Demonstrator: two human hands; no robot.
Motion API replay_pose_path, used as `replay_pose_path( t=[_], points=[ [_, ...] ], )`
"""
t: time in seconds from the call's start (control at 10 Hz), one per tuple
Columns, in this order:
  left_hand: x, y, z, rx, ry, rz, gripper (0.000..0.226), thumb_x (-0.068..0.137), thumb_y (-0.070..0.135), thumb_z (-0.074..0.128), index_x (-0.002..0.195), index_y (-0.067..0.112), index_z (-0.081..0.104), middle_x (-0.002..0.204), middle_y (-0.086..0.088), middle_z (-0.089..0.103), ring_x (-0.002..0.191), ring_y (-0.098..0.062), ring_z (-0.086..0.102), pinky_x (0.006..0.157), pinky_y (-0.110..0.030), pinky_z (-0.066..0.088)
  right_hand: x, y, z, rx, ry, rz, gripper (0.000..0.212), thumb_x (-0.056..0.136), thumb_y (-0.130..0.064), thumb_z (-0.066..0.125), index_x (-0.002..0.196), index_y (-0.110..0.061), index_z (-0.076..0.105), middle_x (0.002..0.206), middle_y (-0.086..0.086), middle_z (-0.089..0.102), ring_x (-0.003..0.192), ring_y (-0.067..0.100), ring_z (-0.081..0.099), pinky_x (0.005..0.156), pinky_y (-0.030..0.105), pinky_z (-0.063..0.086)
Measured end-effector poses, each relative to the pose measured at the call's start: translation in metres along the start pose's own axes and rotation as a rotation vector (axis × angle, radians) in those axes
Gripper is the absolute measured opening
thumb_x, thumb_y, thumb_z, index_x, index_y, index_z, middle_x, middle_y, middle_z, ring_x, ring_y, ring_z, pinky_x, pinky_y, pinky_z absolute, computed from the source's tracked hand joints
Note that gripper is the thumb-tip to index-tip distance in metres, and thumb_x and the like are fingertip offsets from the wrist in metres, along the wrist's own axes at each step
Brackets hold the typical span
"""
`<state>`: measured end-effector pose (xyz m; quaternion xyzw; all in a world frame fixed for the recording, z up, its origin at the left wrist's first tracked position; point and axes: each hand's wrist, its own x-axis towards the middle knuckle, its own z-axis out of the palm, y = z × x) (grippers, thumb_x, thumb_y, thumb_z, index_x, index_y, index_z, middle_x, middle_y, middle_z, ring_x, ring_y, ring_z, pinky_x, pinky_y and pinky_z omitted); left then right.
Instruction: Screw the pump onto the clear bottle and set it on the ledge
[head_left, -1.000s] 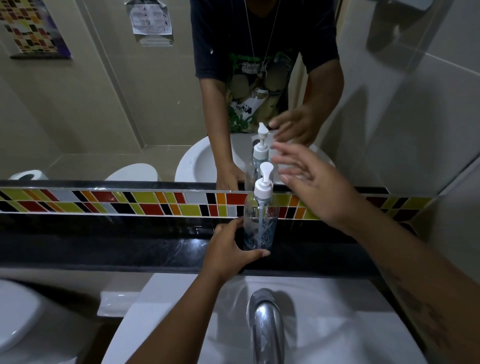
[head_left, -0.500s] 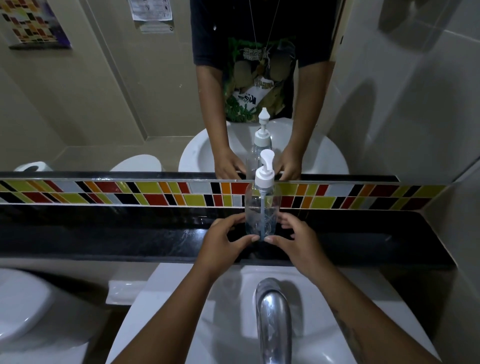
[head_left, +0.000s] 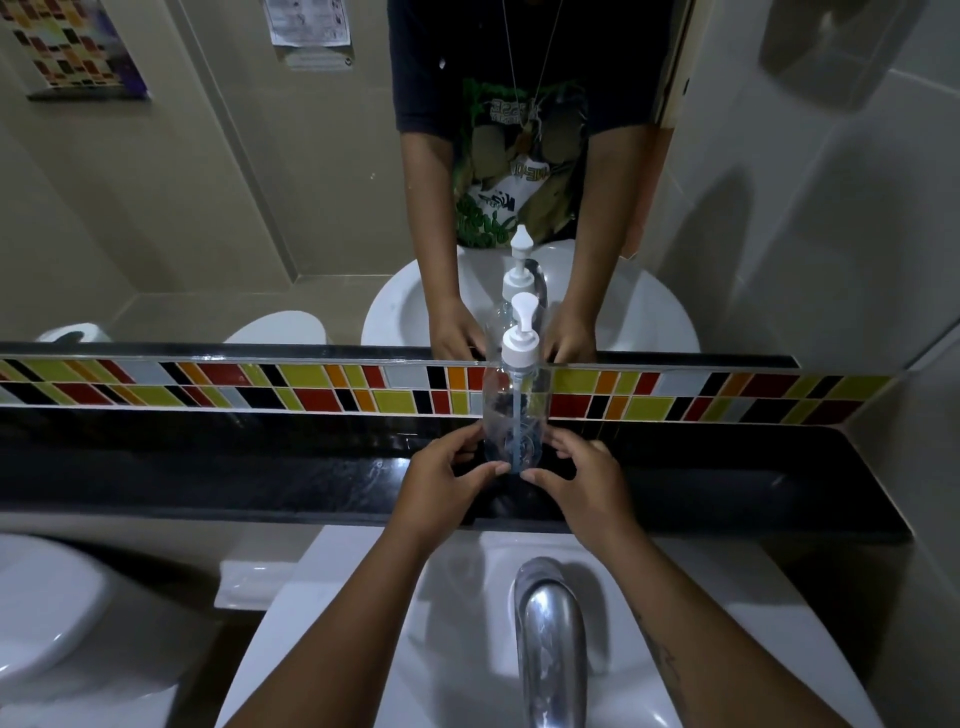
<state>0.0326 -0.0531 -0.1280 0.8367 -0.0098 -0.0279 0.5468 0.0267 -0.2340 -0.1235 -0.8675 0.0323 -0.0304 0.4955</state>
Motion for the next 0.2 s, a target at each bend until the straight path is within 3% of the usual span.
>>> replay_pose_path(
  t=[0.1,0.2],
  points=[
    [-0.005,0.0025,-0.0038,-0.075,0.062,-0.059,0.071,0.075,0.02,0.089,0.14,0.017,0.059,0.127,0.004,0.069,0.118,-0.012,0.064,0.1,-0.028,0.054,-0.0033,0.0062,-0.003,-0.005,0.034,-0.025,0.061,0.072,-0.018,0.081,0.127,-0.02,0.057,0.116,0.004,0.057,0.101,0.011,0.052,0.086,0.024,0.04],
    [-0.0124,0.007,-0.0114,0.012,0.158,-0.024,0.058,0.079,0.018,0.086,0.131,0.016,0.063,0.115,0.004,0.069,0.106,-0.01,0.066,0.09,-0.026,0.059,-0.0078,0.0132,-0.0059,-0.167,0.153,-0.114,0.051,0.075,-0.022,0.079,0.122,-0.014,0.061,0.113,0.005,0.062,0.105,0.021,0.052,0.087,0.034,0.045]
  ],
)
